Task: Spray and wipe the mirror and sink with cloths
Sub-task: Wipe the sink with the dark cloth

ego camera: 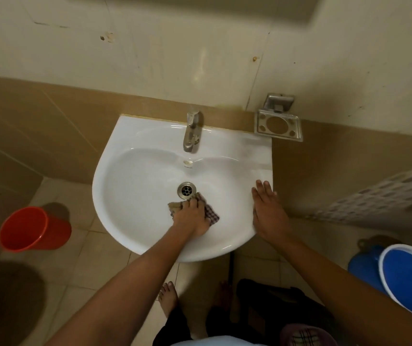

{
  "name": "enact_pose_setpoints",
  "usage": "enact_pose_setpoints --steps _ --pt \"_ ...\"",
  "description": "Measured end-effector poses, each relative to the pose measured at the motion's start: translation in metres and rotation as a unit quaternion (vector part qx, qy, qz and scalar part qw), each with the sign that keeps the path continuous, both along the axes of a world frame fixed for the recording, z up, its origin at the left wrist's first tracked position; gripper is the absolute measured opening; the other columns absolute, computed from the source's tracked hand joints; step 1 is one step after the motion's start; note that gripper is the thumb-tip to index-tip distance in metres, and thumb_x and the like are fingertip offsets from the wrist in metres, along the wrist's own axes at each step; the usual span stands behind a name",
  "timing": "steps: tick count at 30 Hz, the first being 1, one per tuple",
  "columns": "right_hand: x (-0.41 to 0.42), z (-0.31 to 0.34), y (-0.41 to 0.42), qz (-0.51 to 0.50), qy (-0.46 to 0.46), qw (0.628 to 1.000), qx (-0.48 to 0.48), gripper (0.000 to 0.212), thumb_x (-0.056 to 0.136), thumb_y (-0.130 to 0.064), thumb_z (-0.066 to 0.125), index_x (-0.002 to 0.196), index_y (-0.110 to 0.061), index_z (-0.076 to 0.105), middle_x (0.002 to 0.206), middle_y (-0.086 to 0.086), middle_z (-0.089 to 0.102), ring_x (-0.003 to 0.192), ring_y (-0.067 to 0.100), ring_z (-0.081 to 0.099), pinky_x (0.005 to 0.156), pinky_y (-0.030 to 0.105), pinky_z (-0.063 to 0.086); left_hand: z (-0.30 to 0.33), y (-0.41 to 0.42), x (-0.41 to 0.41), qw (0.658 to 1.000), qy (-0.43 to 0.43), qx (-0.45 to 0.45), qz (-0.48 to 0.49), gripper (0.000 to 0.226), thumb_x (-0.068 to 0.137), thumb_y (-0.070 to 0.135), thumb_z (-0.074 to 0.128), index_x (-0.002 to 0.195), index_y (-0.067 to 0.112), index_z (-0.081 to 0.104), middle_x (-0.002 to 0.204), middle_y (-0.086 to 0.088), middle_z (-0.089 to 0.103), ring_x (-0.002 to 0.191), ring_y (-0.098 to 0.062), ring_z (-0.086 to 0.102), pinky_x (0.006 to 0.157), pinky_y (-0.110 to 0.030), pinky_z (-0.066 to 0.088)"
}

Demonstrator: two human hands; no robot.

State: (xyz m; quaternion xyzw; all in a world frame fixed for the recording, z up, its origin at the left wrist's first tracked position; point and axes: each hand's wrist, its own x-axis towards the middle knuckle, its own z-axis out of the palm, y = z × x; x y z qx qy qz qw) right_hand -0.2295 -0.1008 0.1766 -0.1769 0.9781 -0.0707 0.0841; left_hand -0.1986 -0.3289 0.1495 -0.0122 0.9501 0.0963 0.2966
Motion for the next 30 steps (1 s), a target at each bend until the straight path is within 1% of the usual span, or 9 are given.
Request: enact_pose_setpoints --steps 4,8,12,16,19,22,25,27,30 --pt "-0.001 -0.004 0.003 0.009 0.013 1.0 -0.001 0.055 0.099 -0.011 0.038 0.151 -0.003 0.026 0.163 0.013 0.011 0.151 0.029 0.003 0.121 0.043 0.008 0.0 0.046 -0.023 0.998 -0.002 0.063 0.012 0.069 0.099 0.047 0.035 0.156 0.014 0.014 0.157 -0.019 0.021 0.141 -0.04 0.026 0.113 -0.054 0.028" --pt "-0.001 -0.006 0.005 0.016 0.007 1.0 -0.007 0.053 0.102 -0.014 0.035 0.153 -0.006 0.021 0.163 0.011 0.006 0.151 0.025 -0.003 0.122 0.042 0.005 0.005 0.066 -0.024 0.994 0.005 0.109 -0.004 0.062 0.101 0.043 0.03 0.158 0.024 0.013 0.155 -0.017 0.026 0.137 -0.037 0.032 0.112 -0.049 0.03" --pt "0.0 -0.002 0.005 0.013 0.006 1.0 -0.018 0.053 0.102 -0.014 0.034 0.153 -0.005 0.02 0.164 0.011 0.005 0.151 0.025 -0.003 0.123 0.041 0.005 0.016 0.059 0.005 0.978 0.001 0.21 -0.001 0.054 0.102 0.029 0.033 0.155 0.03 0.024 0.156 -0.007 0.026 0.14 -0.029 0.027 0.114 -0.045 0.03" --pt "0.001 0.001 0.003 0.009 0.0 1.0 -0.005 0.054 0.103 -0.016 0.034 0.154 -0.006 0.019 0.164 0.01 0.004 0.151 0.024 -0.003 0.123 0.042 0.007 0.031 0.035 0.044 0.96 0.009 0.277 -0.021 0.051 0.102 0.02 0.034 0.151 0.031 0.035 0.158 0.003 0.027 0.141 -0.018 0.031 0.113 -0.022 0.02" --pt "0.002 0.003 0.001 -0.002 -0.007 1.0 0.002 0.054 0.103 -0.018 0.032 0.154 -0.007 0.018 0.164 0.008 0.002 0.151 0.023 -0.005 0.123 0.042 0.007 0.046 0.008 0.072 0.962 0.006 0.266 -0.057 0.052 0.104 0.02 0.034 0.154 0.034 0.027 0.162 0.01 0.02 0.148 -0.011 0.02 0.115 -0.015 0.01" --pt "0.005 0.006 -0.001 -0.016 -0.014 1.0 0.014 0.055 0.103 -0.017 0.031 0.154 -0.007 0.015 0.164 0.008 -0.001 0.151 0.022 -0.005 0.123 0.043 0.006 0.051 -0.025 0.094 0.966 0.04 0.208 -0.151 0.06 0.101 0.04 0.039 0.156 0.034 0.015 0.165 0.003 0.015 0.151 -0.015 0.014 0.124 -0.029 0.01" --pt "0.014 0.007 -0.007 -0.044 -0.008 0.999 0.018 0.055 0.102 -0.016 0.033 0.154 -0.006 0.016 0.164 0.01 0.002 0.151 0.024 -0.002 0.123 0.043 0.007 0.046 -0.063 0.111 0.956 0.106 0.135 -0.239 0.071 0.098 0.056 0.039 0.157 0.025 0.016 0.162 -0.01 0.024 0.149 -0.024 0.026 0.12 -0.037 0.021" --pt "0.024 0.008 -0.011 -0.057 -0.008 0.998 0.027 0.055 0.102 -0.016 0.033 0.154 -0.006 0.016 0.164 0.01 0.001 0.151 0.025 -0.002 0.122 0.042 0.006 0.039 -0.091 0.118 0.944 0.171 0.092 -0.267 0.065 0.098 0.049 0.041 0.155 0.027 0.019 0.156 -0.012 0.038 0.141 -0.027 0.041 0.116 -0.041 0.031" --pt "0.041 0.01 -0.023 -0.069 -0.011 0.997 0.029 0.054 0.102 -0.015 0.032 0.154 -0.006 0.016 0.164 0.01 0.001 0.151 0.026 -0.001 0.122 0.043 0.007 0.038 -0.134 0.122 0.931 0.222 0.037 -0.286 0.067 0.096 0.04 0.046 0.153 0.035 0.011 0.148 -0.008 0.049 0.134 -0.025 0.049 0.113 -0.041 0.038"
